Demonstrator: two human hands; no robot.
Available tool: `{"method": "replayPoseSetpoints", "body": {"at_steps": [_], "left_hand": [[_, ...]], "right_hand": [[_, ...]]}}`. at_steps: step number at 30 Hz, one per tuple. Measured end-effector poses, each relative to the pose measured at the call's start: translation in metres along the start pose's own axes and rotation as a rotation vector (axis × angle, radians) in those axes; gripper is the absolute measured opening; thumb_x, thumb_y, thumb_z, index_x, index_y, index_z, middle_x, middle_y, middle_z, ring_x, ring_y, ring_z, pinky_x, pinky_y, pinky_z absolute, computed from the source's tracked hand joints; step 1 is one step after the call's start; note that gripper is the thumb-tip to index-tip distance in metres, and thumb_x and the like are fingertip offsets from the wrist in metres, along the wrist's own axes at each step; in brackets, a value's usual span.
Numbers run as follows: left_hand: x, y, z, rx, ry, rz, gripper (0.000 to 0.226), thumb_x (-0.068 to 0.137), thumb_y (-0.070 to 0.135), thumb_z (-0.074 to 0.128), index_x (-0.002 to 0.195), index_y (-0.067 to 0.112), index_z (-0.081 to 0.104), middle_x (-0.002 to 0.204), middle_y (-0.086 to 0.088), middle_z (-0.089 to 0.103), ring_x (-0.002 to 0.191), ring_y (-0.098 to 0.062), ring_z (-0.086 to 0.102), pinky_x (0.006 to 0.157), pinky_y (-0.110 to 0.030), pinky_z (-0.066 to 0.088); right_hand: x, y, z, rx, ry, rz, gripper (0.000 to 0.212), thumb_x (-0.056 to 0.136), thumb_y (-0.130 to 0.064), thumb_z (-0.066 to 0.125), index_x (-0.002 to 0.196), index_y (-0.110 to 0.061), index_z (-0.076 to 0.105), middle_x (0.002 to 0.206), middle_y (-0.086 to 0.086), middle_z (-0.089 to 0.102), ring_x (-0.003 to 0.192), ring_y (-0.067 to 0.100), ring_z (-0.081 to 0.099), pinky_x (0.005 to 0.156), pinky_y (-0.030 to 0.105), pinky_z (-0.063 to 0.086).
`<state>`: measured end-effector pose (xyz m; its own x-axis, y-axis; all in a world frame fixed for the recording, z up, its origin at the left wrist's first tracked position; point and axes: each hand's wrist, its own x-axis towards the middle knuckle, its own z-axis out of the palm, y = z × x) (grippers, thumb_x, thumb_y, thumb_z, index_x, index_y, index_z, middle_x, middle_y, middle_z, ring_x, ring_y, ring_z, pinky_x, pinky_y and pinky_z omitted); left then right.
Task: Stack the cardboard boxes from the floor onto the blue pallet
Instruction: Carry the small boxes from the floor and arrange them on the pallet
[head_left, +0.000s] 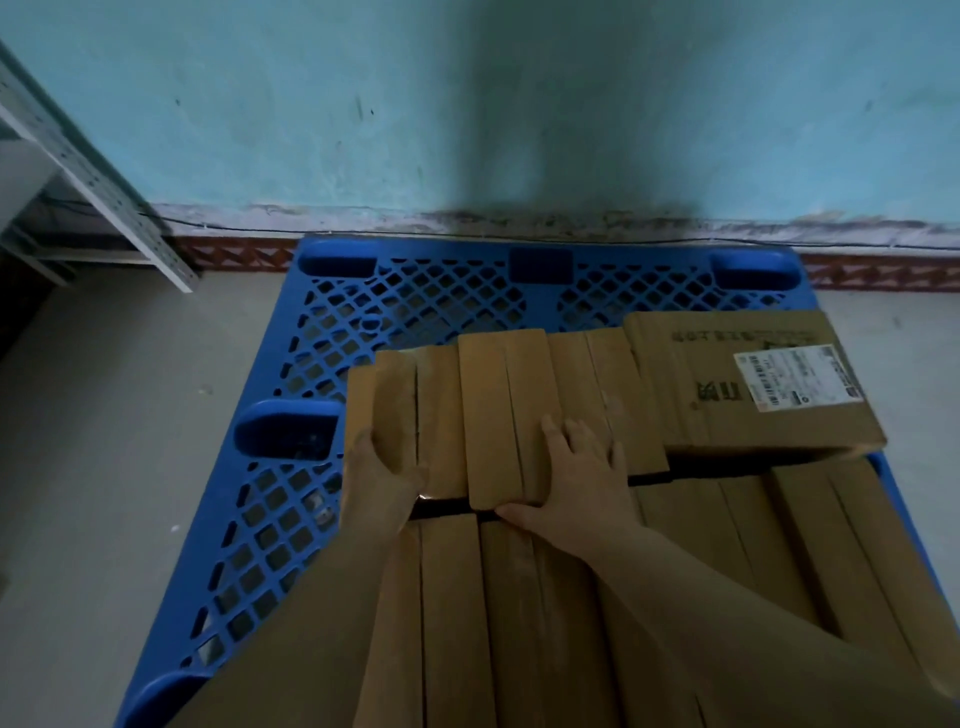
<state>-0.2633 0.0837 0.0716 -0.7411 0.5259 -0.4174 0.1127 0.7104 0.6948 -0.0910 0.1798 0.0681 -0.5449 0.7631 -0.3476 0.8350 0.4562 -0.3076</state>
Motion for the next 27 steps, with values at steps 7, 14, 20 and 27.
{"method": "replayPoseSetpoints", "body": {"at_steps": [7, 14, 20, 27], "left_hand": [[0.001, 0.025, -0.002, 0.263, 0.092, -0.020, 0.067, 0.072, 0.042, 0.060, 0.131, 0.016, 0.038, 0.132, -0.009, 0.041, 0.119, -0.031, 0.042, 0.097, -0.054, 0.040], [-0.009, 0.048, 0.022, 0.306, -0.015, 0.173, 0.066, 0.078, 0.035, 0.061, 0.137, 0.024, 0.035, 0.144, -0.001, 0.035, 0.133, -0.024, 0.031, 0.108, -0.050, 0.029], [-0.020, 0.048, 0.042, 0.455, 0.013, 0.203, 0.055, 0.079, 0.040, 0.057, 0.131, 0.029, 0.042, 0.142, 0.004, 0.037, 0.136, -0.024, 0.025, 0.111, -0.048, 0.022], [-0.026, 0.077, 0.077, 0.412, 0.030, 0.372, 0.051, 0.082, 0.040, 0.056, 0.130, 0.029, 0.044, 0.141, 0.006, 0.041, 0.134, -0.019, 0.027, 0.112, -0.043, 0.020]], "right_hand": [[0.022, 0.017, -0.025, 0.042, 0.214, 0.102, 0.084, 0.078, -0.074, 0.037, 0.146, -0.031, 0.014, 0.157, 0.005, 0.008, 0.144, 0.026, 0.001, 0.113, 0.052, 0.002], [0.029, 0.058, -0.033, -0.022, 0.032, 0.333, 0.086, 0.079, -0.070, 0.043, 0.147, -0.030, 0.007, 0.150, 0.012, 0.027, 0.137, 0.033, 0.023, 0.111, 0.057, 0.014], [0.016, 0.068, -0.024, 0.064, 0.121, 0.246, 0.074, 0.087, -0.058, 0.041, 0.147, -0.027, 0.011, 0.151, 0.007, 0.027, 0.139, 0.027, 0.022, 0.112, 0.052, 0.013], [0.049, 0.116, -0.053, -0.075, 0.168, 0.184, 0.052, 0.096, -0.035, 0.032, 0.145, -0.026, 0.019, 0.154, 0.006, 0.020, 0.141, 0.028, 0.015, 0.113, 0.055, 0.011]]}}
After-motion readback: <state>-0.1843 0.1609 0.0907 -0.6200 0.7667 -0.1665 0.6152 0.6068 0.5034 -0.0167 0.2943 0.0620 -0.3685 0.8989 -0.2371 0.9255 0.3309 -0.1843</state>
